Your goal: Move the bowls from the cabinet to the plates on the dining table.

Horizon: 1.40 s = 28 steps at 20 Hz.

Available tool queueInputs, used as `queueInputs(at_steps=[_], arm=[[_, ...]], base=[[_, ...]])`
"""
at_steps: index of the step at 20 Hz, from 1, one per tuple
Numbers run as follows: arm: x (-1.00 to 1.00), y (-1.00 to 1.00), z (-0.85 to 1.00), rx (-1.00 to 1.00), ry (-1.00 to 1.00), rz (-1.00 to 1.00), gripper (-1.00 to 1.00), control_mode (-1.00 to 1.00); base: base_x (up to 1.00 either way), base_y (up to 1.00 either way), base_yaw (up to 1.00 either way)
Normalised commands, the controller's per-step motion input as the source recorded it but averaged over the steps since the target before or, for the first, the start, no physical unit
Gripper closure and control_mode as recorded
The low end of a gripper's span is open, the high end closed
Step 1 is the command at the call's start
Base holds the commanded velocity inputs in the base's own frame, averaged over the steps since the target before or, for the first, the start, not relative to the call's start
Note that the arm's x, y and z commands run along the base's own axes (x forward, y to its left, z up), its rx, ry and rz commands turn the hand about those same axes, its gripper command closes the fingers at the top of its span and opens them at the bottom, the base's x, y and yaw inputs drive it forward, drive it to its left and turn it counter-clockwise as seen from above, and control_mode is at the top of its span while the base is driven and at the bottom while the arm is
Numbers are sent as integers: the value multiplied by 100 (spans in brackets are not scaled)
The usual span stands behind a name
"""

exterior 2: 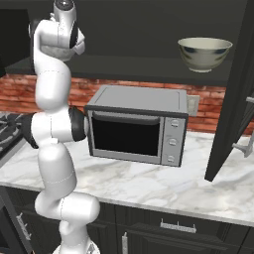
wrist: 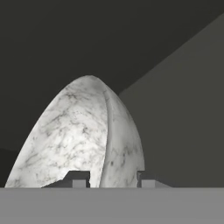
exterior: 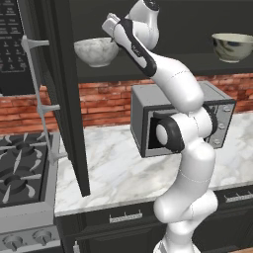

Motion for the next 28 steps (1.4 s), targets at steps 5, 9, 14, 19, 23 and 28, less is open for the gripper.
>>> queueInputs(at_steps=[5,9,14,19,23,28], arm=[[-49,-14,0,0,0,0,100,-100],[-70,-29,0,3,-4,0,100,-100],[-72,-22,0,1,-6,0,100,-100],[-80,-27,-4,0,-3,0,100,-100],[-82,-30,0,1,-2,0,100,-100],[-84,-29,0,5,-1,0,100,-100]], base=[[0,0,0],[0,0,0],[0,0,0],[0,0,0],[0,0,0],[0,0,0]])
